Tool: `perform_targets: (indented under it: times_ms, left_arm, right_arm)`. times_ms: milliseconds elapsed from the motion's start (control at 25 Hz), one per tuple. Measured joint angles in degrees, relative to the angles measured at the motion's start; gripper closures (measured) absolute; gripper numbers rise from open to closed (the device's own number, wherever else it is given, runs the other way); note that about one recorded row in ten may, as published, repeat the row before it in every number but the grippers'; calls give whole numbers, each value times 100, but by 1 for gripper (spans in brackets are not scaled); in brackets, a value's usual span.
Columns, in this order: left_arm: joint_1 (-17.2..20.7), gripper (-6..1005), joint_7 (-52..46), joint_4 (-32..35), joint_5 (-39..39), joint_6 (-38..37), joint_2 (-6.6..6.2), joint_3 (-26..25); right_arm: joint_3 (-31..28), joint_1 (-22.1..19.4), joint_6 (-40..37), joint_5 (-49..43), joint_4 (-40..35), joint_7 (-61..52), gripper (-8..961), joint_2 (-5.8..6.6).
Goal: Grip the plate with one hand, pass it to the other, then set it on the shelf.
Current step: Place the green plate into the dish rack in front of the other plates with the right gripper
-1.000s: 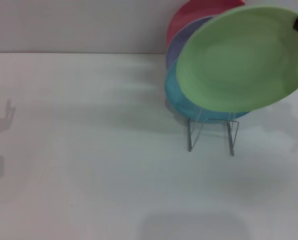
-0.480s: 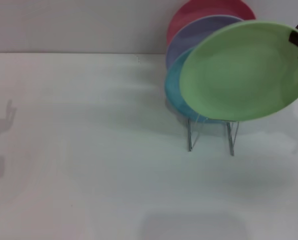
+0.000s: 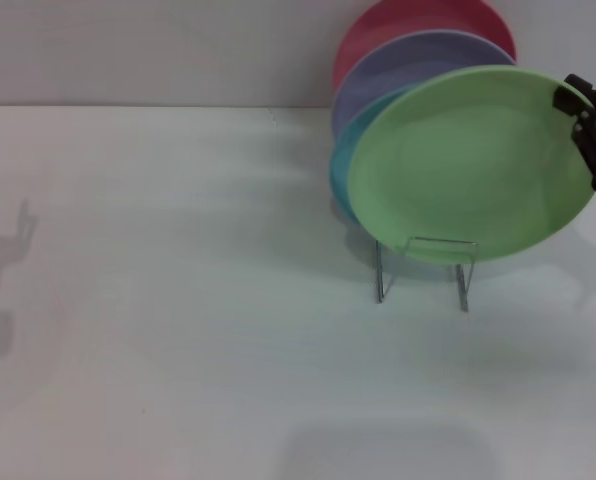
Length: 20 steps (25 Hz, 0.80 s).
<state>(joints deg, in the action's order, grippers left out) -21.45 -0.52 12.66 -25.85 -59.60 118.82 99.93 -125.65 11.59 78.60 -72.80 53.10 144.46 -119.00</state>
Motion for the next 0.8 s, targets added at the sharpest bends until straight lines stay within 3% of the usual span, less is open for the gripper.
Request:
perform_targets:
  times_ms: [280, 800]
  left_arm:
    - [-13, 243, 0, 0, -5, 2, 0, 0]
    - [-17, 242, 0, 0, -20, 2, 0, -1]
  right_arm:
    - [4, 256, -242, -218, -343, 1, 909, -14]
    - [309, 309, -265, -202, -778, 291, 756, -47]
